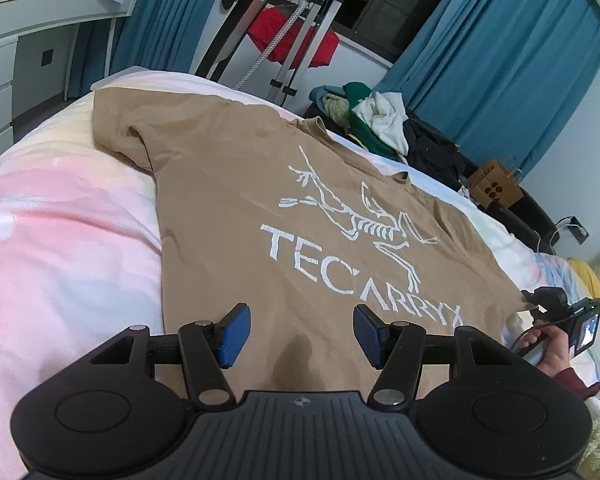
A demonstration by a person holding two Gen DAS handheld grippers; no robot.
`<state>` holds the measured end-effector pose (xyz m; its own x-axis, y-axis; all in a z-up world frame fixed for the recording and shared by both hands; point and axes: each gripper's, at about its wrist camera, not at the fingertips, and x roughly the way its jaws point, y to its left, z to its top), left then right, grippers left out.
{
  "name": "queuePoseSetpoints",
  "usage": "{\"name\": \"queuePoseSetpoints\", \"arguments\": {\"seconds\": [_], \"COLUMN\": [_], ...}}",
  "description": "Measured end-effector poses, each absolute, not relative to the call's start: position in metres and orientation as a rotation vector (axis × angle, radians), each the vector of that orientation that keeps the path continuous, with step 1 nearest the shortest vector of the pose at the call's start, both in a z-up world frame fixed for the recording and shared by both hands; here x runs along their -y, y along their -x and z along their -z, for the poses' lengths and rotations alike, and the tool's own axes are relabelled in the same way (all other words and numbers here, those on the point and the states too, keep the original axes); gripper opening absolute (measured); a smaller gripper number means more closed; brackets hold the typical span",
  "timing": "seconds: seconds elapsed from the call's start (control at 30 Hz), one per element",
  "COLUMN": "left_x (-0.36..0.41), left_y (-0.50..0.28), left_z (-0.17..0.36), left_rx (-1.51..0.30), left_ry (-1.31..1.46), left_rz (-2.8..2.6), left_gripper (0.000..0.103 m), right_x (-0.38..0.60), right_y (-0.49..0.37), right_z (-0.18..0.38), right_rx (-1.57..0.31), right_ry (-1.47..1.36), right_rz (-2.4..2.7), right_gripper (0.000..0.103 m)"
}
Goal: Fold clothes
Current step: 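Grasp the shirt side edge with the right tool and lift it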
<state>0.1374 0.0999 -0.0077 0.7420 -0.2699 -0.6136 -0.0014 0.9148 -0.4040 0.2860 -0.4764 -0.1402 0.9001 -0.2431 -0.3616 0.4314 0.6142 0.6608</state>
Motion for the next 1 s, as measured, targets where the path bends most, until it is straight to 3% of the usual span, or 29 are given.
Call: {"name": "queuePoseSetpoints", "arguments": {"seconds": [0.1, 0.17, 0.23, 0.3, 0.6, 0.93, 0.97, 1.0], "left_x": [-0.099, -0.099, -0.099, -0.1, -0.102, -0.104, -0.103, -0.103], "left_y": [-0.137, -0.137, -0.136, -0.135, -0.128, -0.136, -0.138, -0.14], "left_z": [0.008, 0.009, 0.009, 0.008, 0.004, 0.007, 0.008, 0.009], "left_rx": [-0.727, -0.729, -0.73, -0.729, -0.719, -0.728, -0.728, -0.728], "left_ry": [0.392, 0.389, 0.386, 0.388, 0.395, 0.418, 0.419, 0.42], "left_rz": [0.156, 0.159, 0.16, 0.158, 0.16, 0.167, 0.167, 0.167], "left_gripper": [0.059, 0.059, 0.059, 0.059, 0.06, 0.06, 0.06, 0.06], "right_x": [0.474, 0.472, 0.47, 0.468, 0.413, 0.396, 0.392, 0.387], "right_y": [-0.274, -0.266, -0.258, -0.25, -0.255, -0.325, -0.334, -0.346], "right_z": [0.138, 0.136, 0.134, 0.133, 0.152, 0.142, 0.139, 0.139], "right_rx": [-0.273, -0.29, -0.307, -0.324, -0.578, -0.268, -0.271, -0.311], "right_ry": [-0.917, -0.979, -1.042, -1.104, -1.177, -0.842, -0.787, -0.731], "right_rz": [0.368, 0.351, 0.334, 0.316, 0.206, 0.158, 0.164, 0.179], "right_gripper": [0.01, 0.021, 0.049, 0.059, 0.06, 0.059, 0.058, 0.043]}}
